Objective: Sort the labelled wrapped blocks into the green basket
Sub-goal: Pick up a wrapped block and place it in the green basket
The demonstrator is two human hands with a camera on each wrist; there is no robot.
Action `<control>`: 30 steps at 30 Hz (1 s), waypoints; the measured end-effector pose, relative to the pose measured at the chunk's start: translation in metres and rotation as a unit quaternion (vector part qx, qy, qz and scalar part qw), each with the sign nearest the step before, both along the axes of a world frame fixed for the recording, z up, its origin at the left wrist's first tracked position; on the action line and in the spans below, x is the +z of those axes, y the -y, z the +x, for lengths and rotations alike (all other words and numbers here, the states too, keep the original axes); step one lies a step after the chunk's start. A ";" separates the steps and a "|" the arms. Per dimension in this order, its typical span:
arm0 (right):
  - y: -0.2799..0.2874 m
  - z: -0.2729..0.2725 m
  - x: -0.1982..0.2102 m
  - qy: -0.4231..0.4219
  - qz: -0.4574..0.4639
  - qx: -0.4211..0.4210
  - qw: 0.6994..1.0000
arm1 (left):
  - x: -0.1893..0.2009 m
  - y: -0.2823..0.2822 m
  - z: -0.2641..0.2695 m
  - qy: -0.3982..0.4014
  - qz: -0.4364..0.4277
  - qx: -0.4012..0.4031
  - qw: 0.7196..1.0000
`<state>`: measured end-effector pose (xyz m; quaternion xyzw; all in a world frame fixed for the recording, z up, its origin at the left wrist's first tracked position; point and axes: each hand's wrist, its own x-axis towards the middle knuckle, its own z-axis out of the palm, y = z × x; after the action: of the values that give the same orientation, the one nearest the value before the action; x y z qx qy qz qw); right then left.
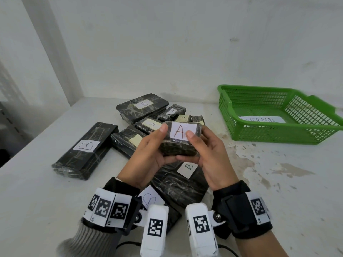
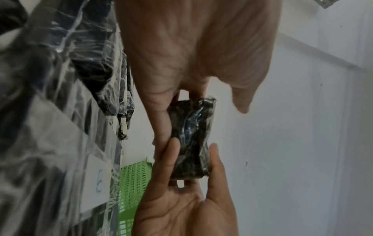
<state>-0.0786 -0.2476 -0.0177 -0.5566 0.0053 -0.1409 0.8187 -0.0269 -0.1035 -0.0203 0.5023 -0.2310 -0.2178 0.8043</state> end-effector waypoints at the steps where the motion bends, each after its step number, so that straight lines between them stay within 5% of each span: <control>1: 0.000 -0.001 0.000 0.002 -0.003 -0.002 1.000 | -0.001 0.001 0.000 -0.005 -0.004 0.009 1.000; 17: 0.001 -0.001 -0.004 0.021 -0.055 -0.015 0.998 | -0.007 0.006 -0.003 0.054 0.039 0.065 0.996; 30: -0.001 0.001 -0.006 0.029 -0.064 -0.050 0.996 | -0.003 0.008 -0.005 0.008 -0.003 0.062 0.998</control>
<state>-0.0779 -0.2466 -0.0235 -0.6027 0.0000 -0.1982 0.7730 -0.0314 -0.1114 -0.0236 0.5150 -0.2060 -0.1627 0.8160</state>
